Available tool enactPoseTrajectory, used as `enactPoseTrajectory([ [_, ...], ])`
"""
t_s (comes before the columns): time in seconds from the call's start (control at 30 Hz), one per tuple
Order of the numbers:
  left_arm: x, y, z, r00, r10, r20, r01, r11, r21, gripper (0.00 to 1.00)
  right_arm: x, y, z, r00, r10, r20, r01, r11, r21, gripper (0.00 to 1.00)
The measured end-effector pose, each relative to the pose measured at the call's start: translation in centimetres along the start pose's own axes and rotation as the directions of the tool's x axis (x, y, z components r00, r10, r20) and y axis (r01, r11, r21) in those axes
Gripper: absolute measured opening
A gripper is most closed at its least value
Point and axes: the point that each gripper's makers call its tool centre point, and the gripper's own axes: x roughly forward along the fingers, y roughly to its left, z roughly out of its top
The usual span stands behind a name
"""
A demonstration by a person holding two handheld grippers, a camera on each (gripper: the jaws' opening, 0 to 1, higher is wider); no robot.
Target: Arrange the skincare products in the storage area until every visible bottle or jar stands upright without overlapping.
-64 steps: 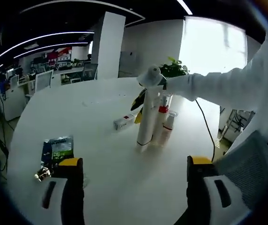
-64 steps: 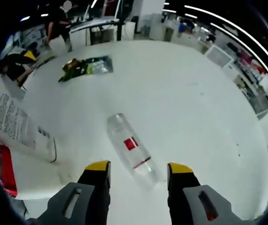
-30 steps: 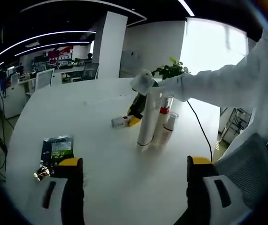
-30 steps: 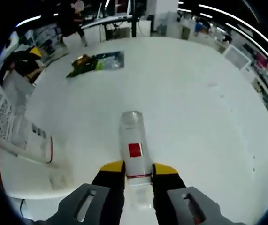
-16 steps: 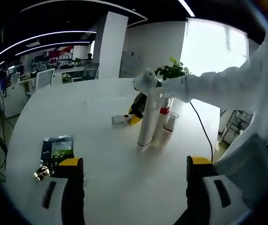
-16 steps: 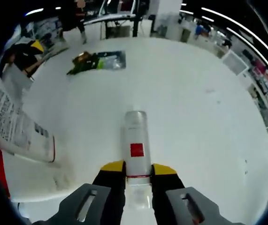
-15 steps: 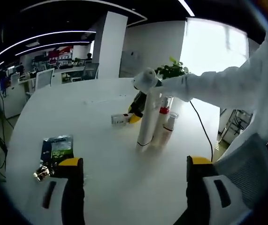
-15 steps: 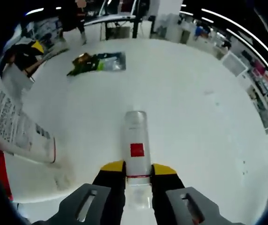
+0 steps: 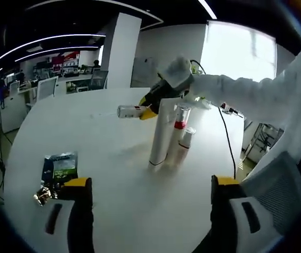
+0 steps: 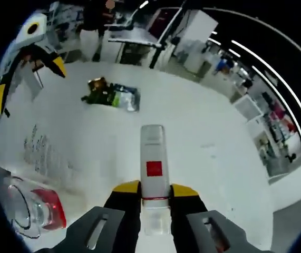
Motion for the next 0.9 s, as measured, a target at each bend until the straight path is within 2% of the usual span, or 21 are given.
enactPoseTrajectory([
  [0.1, 0.0, -0.5, 0.0, 1.0, -0.009, -0.005, 0.009, 1.0, -0.002, 0.92, -1.7, 0.1, 2.2, 0.998, -0.027, 0.05, 0.029, 0.999, -0.039, 0.13],
  [0.23, 0.0, -0.8, 0.1, 1.0, -0.014, -0.005, 0.014, 1.0, 0.006, 0.92, -3.0, -0.4, 4.0, 0.994, -0.051, 0.092, 0.06, 0.994, -0.096, 0.13],
  [0.47, 0.0, -1.4, -0.4, 0.999, -0.033, -0.03, 0.033, 0.999, 0.015, 0.95, -7.0, 1.1, 8.7, 0.977, -0.082, 0.195, 0.116, 0.979, -0.169, 0.13],
  [0.53, 0.0, -1.6, -0.3, 0.999, -0.037, -0.028, 0.038, 0.999, 0.013, 0.96, -7.8, 1.0, 9.5, 0.971, -0.104, 0.214, 0.142, 0.975, -0.172, 0.13],
  [0.63, 0.1, -2.0, -0.4, 0.998, -0.051, -0.032, 0.052, 0.999, 0.007, 0.98, -9.1, 1.4, 10.7, 0.964, -0.099, 0.246, 0.145, 0.974, -0.176, 0.13],
  [0.9, 0.2, -2.5, -0.7, 0.997, -0.063, -0.048, 0.063, 0.998, 0.002, 0.99, -11.5, 4.3, 11.6, 0.963, -0.082, 0.258, 0.15, 0.954, -0.259, 0.13],
])
